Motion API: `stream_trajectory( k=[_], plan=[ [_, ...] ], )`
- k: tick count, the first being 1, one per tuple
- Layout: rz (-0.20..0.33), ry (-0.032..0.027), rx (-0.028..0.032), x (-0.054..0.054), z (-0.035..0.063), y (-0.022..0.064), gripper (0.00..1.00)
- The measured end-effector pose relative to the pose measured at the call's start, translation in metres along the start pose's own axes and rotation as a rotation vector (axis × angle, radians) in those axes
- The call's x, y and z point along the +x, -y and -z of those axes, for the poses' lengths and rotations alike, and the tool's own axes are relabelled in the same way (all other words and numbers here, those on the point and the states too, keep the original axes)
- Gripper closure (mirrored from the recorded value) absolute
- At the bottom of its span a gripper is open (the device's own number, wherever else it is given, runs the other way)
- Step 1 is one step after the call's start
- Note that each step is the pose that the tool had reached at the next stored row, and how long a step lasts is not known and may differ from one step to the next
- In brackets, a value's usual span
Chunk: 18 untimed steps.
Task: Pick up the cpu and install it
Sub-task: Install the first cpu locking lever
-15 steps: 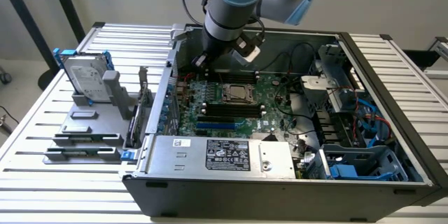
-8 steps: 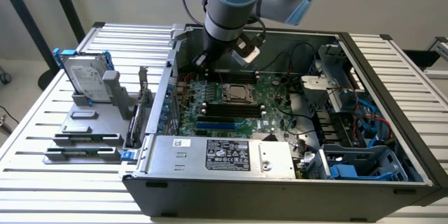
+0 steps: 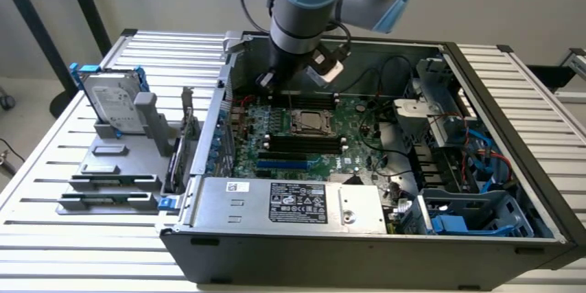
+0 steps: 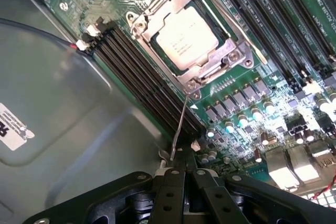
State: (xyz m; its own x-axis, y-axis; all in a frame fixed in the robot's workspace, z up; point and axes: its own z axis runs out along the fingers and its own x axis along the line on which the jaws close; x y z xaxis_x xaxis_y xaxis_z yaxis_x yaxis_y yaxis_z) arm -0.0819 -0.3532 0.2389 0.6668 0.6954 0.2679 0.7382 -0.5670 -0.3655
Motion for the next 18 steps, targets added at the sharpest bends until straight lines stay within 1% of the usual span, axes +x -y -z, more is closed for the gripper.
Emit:
stream_trajectory(
  k=[3,6,11,13,15,17,18],
  plan=[
    [0.005,-0.0026,-0.0191,0.002,-0.0003,-0.0022,0.89],
    [0.010,-0.0070,-0.0377,0.003,-0.0006,-0.0046,0.89],
    [0.020,-0.0180,-0.0661,0.006,-0.0011,-0.0087,0.89],
    [0.022,-0.0207,-0.0738,0.008,-0.0016,-0.0106,0.89],
    [0.025,-0.0211,-0.0815,0.009,-0.0024,-0.0120,0.89],
    [0.026,-0.0201,-0.0872,0.009,-0.0044,-0.0124,0.89],
    [0.026,-0.0188,-0.0890,0.010,-0.0059,-0.0124,0.89]
  ],
)
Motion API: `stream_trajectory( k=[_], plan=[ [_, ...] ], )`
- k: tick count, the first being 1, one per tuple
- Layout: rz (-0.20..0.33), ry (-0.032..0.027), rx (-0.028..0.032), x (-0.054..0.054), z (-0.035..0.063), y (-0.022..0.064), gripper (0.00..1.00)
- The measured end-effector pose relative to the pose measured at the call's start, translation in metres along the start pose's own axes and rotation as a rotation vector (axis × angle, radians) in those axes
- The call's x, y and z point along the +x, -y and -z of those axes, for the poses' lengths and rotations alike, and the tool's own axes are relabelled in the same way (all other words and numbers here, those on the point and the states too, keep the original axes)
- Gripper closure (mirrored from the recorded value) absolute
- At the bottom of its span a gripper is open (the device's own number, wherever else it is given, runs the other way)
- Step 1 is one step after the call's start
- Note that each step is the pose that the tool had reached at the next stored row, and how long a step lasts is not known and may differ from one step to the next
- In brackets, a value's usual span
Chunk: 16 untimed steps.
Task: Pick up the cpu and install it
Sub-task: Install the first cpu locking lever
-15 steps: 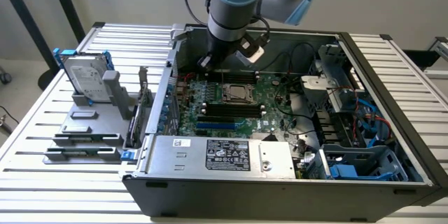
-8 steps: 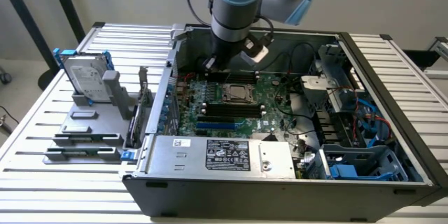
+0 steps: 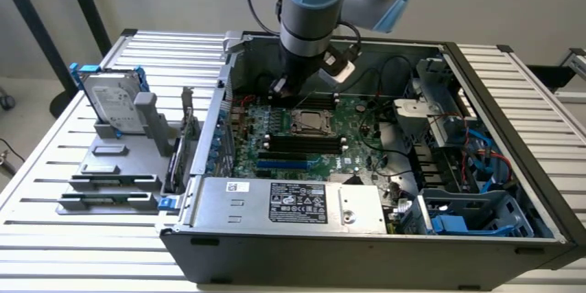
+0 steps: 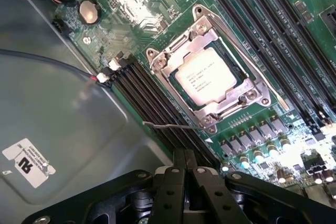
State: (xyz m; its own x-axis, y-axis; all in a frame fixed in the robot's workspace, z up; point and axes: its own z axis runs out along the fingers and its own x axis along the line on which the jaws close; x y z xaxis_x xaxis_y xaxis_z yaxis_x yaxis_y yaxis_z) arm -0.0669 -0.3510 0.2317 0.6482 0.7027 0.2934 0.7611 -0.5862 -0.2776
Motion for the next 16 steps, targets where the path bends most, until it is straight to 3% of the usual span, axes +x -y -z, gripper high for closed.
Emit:
stream_trajectory(
  k=[4,9,16],
  plan=[
    [0.000,0.0050,-0.0050,0.001,-0.0075,0.0006,0.89],
    [0.001,0.0183,-0.0195,0.001,-0.0135,0.0001,0.89],
    [0.004,0.0149,-0.0267,-0.002,-0.0240,-0.0028,0.89]
  ],
)
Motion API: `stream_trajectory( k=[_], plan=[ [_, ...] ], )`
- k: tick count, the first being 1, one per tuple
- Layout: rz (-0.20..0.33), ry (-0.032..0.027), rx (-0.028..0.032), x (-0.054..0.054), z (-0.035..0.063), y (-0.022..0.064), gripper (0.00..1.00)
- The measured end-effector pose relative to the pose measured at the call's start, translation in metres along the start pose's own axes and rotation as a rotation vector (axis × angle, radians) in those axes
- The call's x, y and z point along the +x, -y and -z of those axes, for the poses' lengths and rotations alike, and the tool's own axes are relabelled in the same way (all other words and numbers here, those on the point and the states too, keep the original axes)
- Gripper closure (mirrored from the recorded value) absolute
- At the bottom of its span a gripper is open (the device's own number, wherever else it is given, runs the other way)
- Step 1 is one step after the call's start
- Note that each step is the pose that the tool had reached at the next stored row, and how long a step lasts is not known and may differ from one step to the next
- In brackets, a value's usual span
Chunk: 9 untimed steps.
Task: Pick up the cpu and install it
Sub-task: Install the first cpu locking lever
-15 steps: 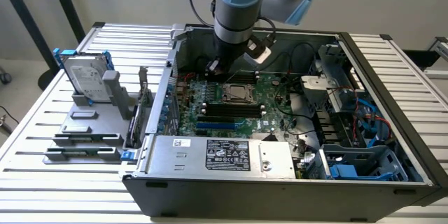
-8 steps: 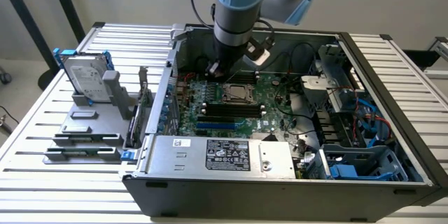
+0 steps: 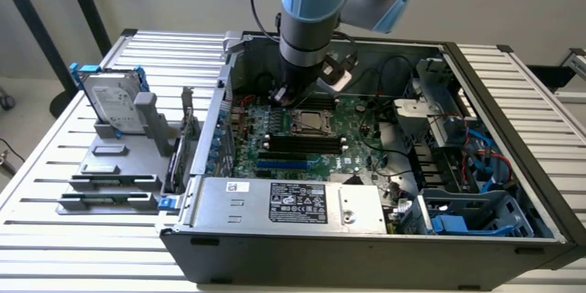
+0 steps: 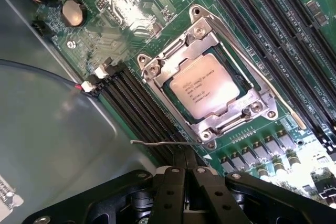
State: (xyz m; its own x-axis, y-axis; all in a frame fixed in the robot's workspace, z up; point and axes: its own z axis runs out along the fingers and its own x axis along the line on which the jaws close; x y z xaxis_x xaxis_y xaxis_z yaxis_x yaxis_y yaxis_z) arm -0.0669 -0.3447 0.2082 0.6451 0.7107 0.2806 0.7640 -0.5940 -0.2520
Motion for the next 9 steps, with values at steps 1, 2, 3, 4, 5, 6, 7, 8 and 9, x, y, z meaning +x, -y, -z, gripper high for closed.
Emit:
stream_trajectory(
  k=[1,2,3,4,5,6,7,8,9],
  plan=[
    [0.000,-0.0005,-0.0009,-0.0002,-0.0016,-0.0002,0.89],
    [0.001,-0.0007,-0.0016,-0.0003,-0.0031,-0.0003,0.89],
    [0.001,-0.0005,-0.0021,-0.0003,-0.0041,-0.0004,0.89],
    [0.001,0.0007,-0.0032,-0.0002,-0.0048,-0.0003,0.89],
    [0.001,0.0027,-0.0048,-0.0001,-0.0054,-0.0002,0.89],
    [0.001,0.0041,-0.0061,0.0000,-0.0060,-0.0001,0.89],
    [0.001,0.0057,-0.0075,0.0002,-0.0066,0.0000,0.89],
    [0.001,0.0072,-0.0087,0.0004,-0.0073,0.0002,0.89],
    [0.001,0.0089,-0.0102,0.0006,-0.0078,0.0003,0.89]
  ],
)
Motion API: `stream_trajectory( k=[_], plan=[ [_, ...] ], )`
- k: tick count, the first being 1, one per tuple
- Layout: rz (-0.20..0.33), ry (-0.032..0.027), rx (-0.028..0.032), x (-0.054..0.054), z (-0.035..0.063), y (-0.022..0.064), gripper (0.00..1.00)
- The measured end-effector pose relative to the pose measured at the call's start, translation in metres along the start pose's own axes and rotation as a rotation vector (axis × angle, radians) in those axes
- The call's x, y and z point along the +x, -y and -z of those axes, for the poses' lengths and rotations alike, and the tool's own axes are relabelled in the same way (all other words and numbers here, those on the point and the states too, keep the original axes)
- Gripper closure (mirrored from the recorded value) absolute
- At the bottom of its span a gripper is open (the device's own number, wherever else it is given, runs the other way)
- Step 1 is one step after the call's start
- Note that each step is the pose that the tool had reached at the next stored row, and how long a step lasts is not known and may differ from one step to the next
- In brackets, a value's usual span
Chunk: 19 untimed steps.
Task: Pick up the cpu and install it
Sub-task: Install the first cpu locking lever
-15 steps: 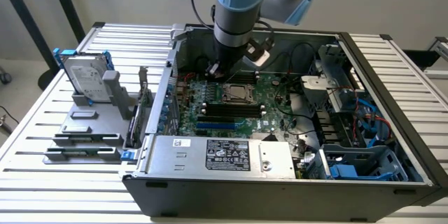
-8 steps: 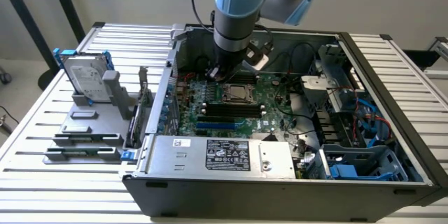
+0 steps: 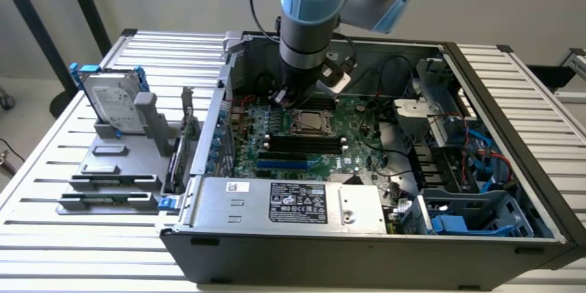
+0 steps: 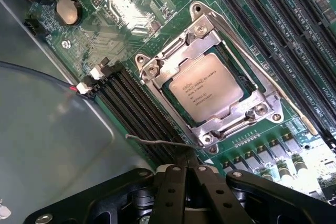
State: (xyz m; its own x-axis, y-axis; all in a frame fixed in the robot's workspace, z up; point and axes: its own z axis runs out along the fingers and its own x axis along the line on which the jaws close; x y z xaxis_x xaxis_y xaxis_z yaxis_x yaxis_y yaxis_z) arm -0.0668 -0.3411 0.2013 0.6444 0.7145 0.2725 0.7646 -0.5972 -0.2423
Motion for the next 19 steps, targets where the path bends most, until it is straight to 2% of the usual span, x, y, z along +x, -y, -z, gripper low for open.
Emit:
stream_trajectory(
  k=[2,9,13,19],
  plan=[
    [0.000,0.0028,-0.0022,0.0004,-0.0008,0.0000,0.89],
    [0.000,0.0062,-0.0050,0.0026,-0.0035,-0.0024,0.89],
    [0.000,0.0101,-0.0085,0.0029,-0.0039,-0.0030,0.89],
    [-0.001,0.0216,-0.0181,0.0033,-0.0038,-0.0035,0.89]
  ],
)
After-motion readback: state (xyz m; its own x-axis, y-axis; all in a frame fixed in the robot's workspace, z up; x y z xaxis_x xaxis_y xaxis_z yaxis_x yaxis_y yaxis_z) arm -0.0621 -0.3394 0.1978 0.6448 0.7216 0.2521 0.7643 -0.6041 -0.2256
